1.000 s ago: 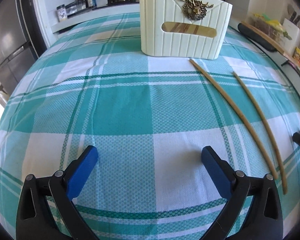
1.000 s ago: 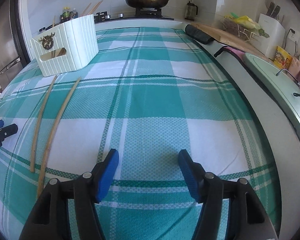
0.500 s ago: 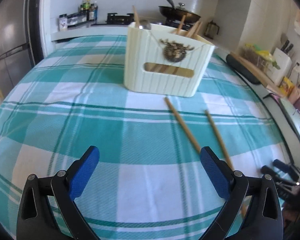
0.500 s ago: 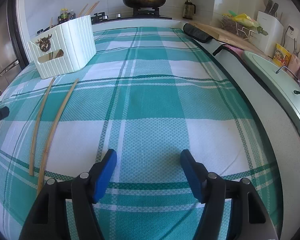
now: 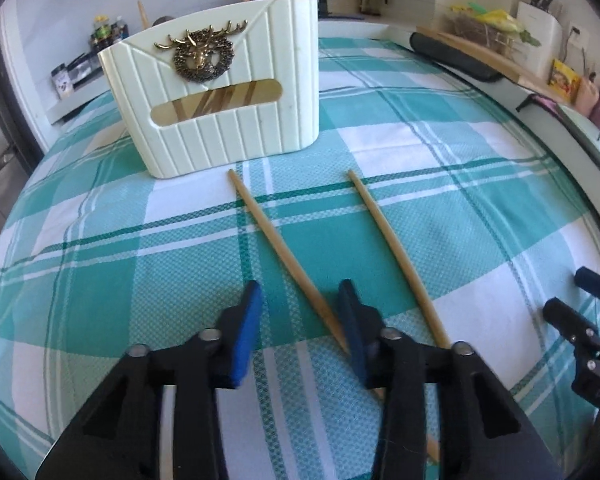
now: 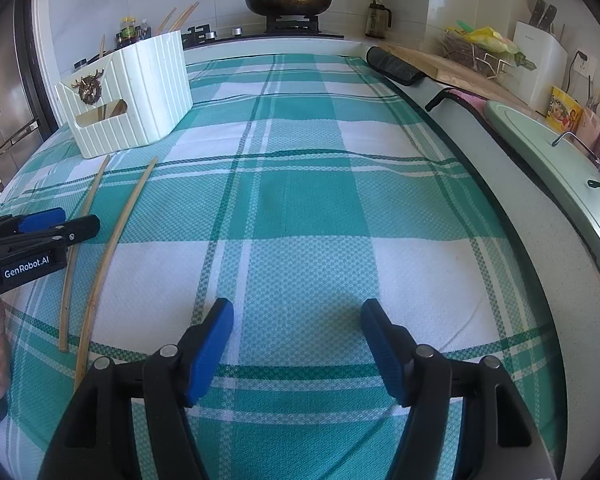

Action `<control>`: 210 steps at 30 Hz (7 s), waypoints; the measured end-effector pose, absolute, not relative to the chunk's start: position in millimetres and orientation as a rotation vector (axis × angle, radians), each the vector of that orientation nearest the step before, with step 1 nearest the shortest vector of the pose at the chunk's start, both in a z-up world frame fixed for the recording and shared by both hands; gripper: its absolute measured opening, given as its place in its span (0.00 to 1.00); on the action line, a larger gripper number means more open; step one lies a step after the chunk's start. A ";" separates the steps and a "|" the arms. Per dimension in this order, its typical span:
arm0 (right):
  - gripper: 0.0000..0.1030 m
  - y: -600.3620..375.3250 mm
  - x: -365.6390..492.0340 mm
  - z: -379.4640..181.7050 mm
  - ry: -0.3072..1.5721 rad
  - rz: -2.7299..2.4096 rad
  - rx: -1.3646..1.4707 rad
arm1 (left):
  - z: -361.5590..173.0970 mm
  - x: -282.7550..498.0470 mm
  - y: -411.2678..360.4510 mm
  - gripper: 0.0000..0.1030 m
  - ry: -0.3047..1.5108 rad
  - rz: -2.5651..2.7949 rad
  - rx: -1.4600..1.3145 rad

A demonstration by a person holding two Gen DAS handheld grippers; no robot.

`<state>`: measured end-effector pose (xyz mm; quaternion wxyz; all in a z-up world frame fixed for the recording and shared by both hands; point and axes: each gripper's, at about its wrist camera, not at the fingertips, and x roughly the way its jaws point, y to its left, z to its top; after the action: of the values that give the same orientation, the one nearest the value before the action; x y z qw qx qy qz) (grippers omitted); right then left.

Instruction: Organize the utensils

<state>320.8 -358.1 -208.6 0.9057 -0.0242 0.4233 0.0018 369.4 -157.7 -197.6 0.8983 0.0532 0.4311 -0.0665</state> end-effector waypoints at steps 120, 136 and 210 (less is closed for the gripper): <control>0.06 -309.2 336.9 -28.2 0.680 0.375 0.007 | -16.8 326.5 54.3 0.04 0.690 -0.306 -0.157; 0.06 -238.5 440.5 108.3 0.306 0.390 -0.037 | 123.2 450.3 13.4 0.04 0.377 -0.237 -0.137; 1.00 -216.4 207.6 38.5 0.411 0.224 -0.088 | 30.9 217.2 -31.9 1.00 0.506 0.089 -0.030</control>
<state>207.6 -216.4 38.5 0.9718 -0.0436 0.2034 0.1111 217.2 -31.9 30.9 0.9671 -0.0150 0.2501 0.0441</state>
